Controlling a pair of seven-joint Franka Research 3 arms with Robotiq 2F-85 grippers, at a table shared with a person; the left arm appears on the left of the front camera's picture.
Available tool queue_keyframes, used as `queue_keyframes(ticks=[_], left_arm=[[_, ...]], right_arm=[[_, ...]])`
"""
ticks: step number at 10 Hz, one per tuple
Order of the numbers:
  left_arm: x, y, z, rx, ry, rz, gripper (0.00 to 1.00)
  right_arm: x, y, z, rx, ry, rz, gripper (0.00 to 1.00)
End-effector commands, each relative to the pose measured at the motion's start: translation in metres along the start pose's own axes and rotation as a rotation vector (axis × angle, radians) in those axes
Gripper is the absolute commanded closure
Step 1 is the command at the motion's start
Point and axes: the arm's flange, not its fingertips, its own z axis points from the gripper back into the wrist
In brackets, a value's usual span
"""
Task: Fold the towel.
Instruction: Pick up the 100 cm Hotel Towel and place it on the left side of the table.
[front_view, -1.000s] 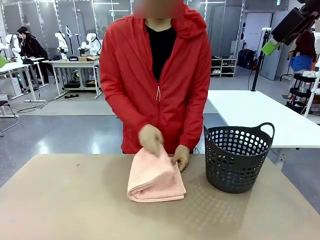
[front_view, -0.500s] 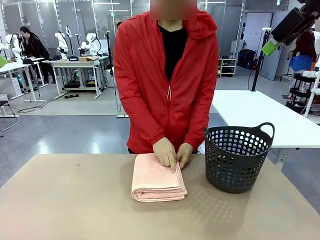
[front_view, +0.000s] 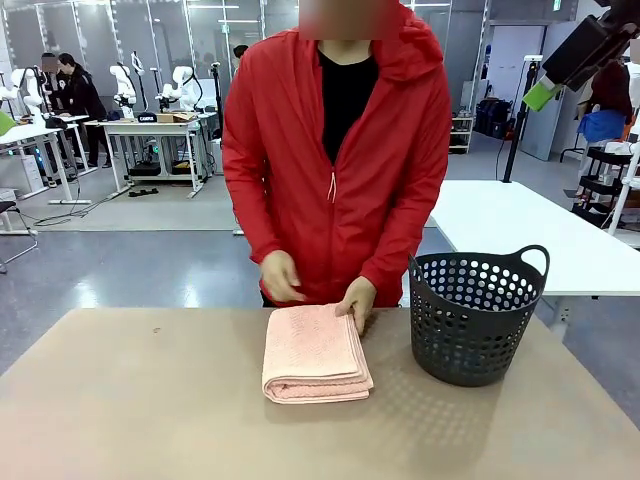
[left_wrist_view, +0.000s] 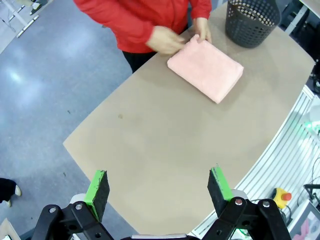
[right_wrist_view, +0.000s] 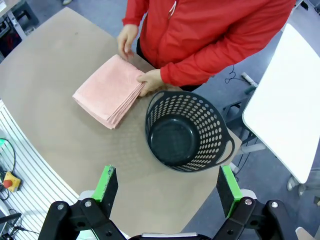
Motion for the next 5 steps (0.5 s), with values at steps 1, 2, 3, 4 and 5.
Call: queue_keyframes(ticks=[1,2,3,4,5], left_arm=[[0.0004,0.0012,0.0011,0.0,0.002,-0.016,0.0],[0.0004,0.0012,0.0011,0.0,0.002,-0.016,0.0],[0.0004,0.0012,0.0011,0.0,0.002,-0.016,0.0],[0.0004,0.0012,0.0011,0.0,0.002,-0.016,0.0],[0.0004,0.0012,0.0011,0.0,0.002,-0.016,0.0]], right_arm=[[-0.0009,-0.0015,0.0007,-0.003,0.001,0.012,0.0],[-0.0009,-0.0015,0.0007,-0.003,0.001,0.012,0.0],[-0.0009,-0.0015,0.0007,-0.003,0.001,0.012,0.0],[-0.0009,-0.0015,0.0007,-0.003,0.001,0.012,0.0],[-0.0009,-0.0015,0.0007,-0.003,0.001,0.012,0.0]])
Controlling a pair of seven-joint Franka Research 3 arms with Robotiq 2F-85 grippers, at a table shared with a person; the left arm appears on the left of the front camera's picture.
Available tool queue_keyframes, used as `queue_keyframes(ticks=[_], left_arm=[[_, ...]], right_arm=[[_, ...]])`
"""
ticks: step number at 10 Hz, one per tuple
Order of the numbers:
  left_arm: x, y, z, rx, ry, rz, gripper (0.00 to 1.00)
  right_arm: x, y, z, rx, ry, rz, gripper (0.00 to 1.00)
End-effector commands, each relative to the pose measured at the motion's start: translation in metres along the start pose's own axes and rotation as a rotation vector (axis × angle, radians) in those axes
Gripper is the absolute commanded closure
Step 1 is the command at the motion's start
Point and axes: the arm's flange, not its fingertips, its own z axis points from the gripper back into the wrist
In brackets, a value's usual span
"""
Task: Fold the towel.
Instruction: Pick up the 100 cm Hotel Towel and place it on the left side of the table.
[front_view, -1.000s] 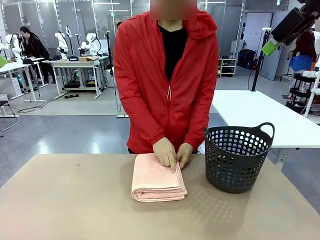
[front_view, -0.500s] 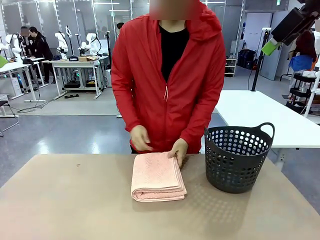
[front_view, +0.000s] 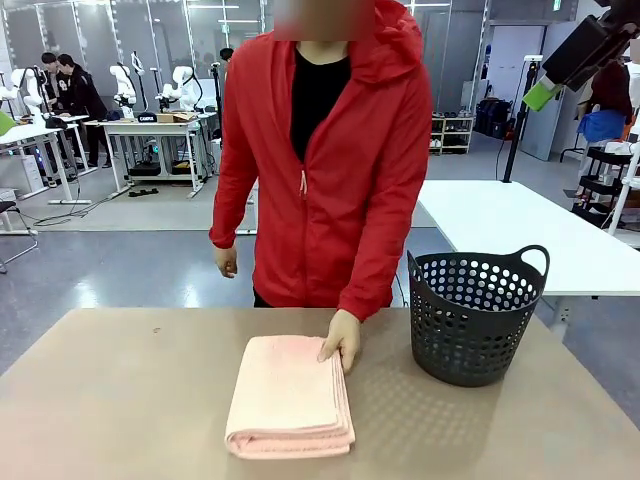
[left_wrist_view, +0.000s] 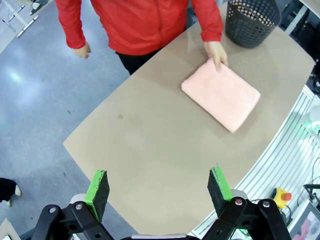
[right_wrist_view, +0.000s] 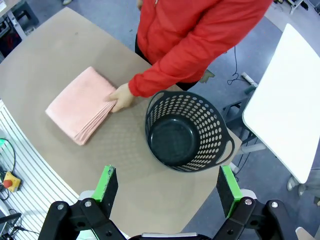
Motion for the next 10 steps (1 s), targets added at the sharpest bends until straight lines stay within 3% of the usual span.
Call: queue_keyframes(ticks=[1,10], left_arm=[[0.0004,0.0012,0.0011,0.0,0.002,-0.016,0.0],[0.0004,0.0012,0.0011,0.0,0.002,-0.016,0.0]], right_arm=[[-0.0009,-0.0015,0.0007,-0.003,0.001,0.012,0.0],[-0.0009,-0.0015,0.0007,-0.003,0.001,0.012,0.0]])
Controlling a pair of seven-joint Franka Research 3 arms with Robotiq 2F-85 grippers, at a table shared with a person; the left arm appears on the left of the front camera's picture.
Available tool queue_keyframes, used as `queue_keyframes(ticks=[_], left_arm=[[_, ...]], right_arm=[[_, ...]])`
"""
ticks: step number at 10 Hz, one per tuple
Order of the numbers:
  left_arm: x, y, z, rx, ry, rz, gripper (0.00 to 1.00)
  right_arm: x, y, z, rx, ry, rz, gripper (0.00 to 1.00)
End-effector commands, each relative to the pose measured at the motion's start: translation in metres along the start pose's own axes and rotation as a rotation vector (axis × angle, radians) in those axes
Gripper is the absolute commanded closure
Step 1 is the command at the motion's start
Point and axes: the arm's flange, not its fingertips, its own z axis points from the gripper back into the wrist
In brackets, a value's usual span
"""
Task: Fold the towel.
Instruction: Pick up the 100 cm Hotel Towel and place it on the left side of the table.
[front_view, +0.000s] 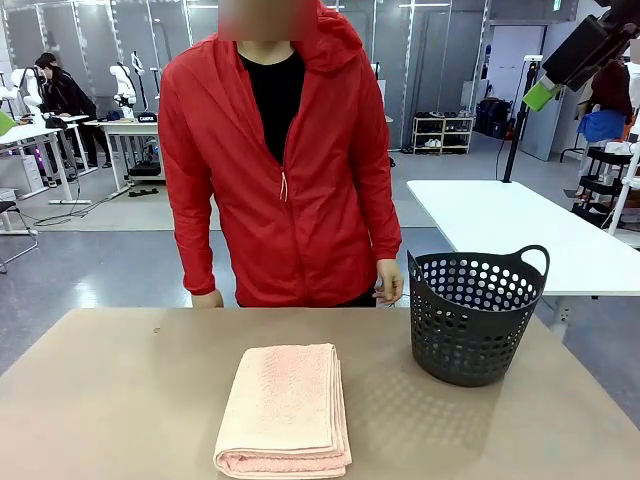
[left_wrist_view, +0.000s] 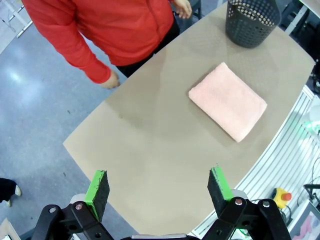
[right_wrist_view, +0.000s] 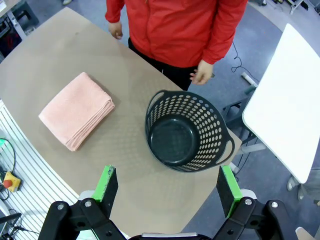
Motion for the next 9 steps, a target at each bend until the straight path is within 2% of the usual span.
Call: queue_keyframes(ticks=[1,5,9], left_arm=[[0.0,0.001,0.001,0.0,0.002,-0.016,0.0],[0.0,0.001,0.001,0.0,0.002,-0.016,0.0],[0.0,-0.009,-0.004,-0.007,-0.007,0.058,0.0]], right_arm=[[-0.001,-0.001,0.001,-0.003,0.001,0.012,0.0],[-0.001,-0.001,0.001,-0.003,0.001,0.012,0.0],[-0.001,-0.001,0.001,-0.003,0.001,0.012,0.0]])
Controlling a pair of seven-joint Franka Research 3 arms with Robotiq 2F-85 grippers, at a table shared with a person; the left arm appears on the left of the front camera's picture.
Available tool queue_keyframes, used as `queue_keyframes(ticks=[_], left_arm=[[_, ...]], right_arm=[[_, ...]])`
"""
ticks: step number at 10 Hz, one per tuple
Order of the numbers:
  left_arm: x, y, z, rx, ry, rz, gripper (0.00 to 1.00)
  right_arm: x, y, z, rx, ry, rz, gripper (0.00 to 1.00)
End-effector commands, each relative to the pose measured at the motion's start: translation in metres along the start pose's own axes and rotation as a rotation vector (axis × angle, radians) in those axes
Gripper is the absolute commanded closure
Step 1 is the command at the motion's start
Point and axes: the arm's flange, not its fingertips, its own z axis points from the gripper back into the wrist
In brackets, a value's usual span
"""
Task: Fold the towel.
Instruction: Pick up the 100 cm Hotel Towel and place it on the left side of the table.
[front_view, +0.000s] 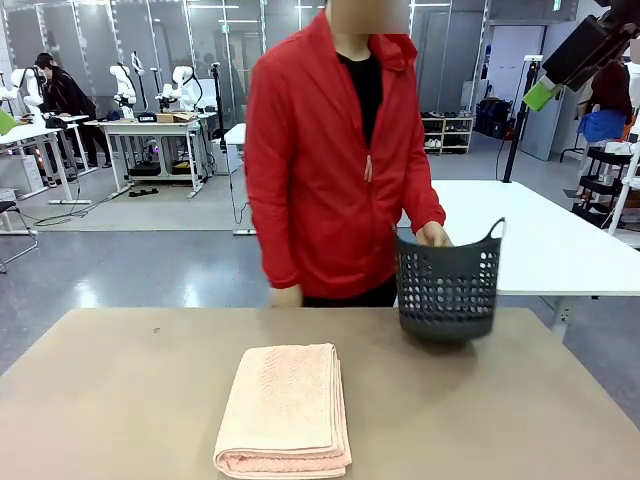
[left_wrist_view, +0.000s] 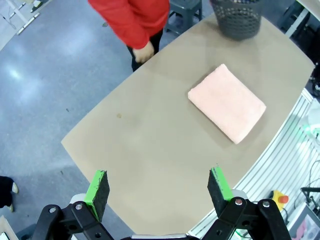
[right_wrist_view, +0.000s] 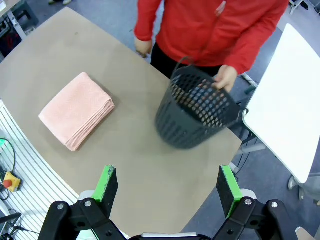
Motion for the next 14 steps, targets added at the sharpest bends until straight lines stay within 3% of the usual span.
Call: queue_keyframes(ticks=[1,5,9,11,14], left_arm=[[-0.002,-0.01,-0.005,-0.004,-0.006,0.034,0.0],[-0.015,-0.014,-0.036,-0.084,-0.018,0.073,0.0],[-0.046,-0.026,-0.161,-0.297,-0.027,0.145,0.0],[-0.059,-0.037,-0.227,-0.337,-0.038,0.273,0.0],[-0.074,-0.072,-0.33,-0.46,0.026,0.425,0.0]], right_arm=[[-0.001,-0.001,0.001,-0.003,0.001,0.012,0.0],[-0.001,-0.001,0.001,-0.003,0.001,0.012,0.0],[-0.001,-0.001,0.001,-0.003,0.001,0.012,0.0],[-0.001,-0.001,0.001,-0.003,0.001,0.012,0.0],[-0.001,-0.001,0.001,-0.003,0.001,0.012,0.0]])
